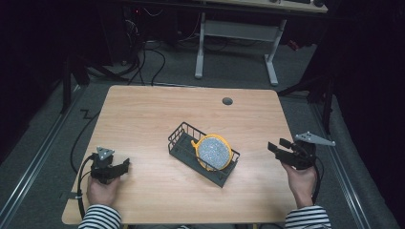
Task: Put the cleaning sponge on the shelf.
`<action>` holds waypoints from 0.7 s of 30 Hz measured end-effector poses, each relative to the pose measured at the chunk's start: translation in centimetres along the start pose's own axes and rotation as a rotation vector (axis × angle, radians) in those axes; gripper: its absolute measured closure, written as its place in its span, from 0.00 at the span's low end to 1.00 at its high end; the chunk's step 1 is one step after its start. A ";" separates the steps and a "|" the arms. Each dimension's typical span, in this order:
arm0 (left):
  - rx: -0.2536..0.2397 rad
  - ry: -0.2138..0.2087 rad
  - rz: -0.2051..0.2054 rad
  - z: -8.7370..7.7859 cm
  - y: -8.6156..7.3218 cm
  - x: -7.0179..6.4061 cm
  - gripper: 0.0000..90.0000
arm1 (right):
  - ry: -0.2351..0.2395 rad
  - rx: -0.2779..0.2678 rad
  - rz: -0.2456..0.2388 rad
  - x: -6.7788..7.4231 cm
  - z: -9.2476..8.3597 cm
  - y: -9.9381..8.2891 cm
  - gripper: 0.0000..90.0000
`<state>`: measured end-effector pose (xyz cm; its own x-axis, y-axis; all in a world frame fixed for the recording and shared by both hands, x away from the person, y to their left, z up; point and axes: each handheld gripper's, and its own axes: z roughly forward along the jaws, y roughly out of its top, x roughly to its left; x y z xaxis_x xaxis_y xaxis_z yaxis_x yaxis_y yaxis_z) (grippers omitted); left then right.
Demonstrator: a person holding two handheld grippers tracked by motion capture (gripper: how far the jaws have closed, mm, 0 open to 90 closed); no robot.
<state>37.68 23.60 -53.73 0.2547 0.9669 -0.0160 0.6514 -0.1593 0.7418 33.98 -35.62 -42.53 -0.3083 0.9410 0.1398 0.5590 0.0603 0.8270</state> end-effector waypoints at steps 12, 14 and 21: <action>0.000 -0.001 0.000 0.0 0.0 0.0 0.31 | -0.052 0.032 0.070 -2.0 2.1 -5.3 0.47; 0.001 -0.001 0.001 0.0 0.0 0.0 0.31 | -0.054 0.040 0.070 -2.2 2.6 -5.8 0.46; 0.001 -0.001 0.001 0.0 0.0 0.0 0.31 | -0.072 0.075 0.096 -2.4 3.6 -7.4 0.45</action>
<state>37.68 23.61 -53.73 0.2561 0.9665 -0.0162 0.6517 -0.1603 0.7414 33.32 -37.15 -50.97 -0.1967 0.9648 0.1745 0.6397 -0.0086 0.7686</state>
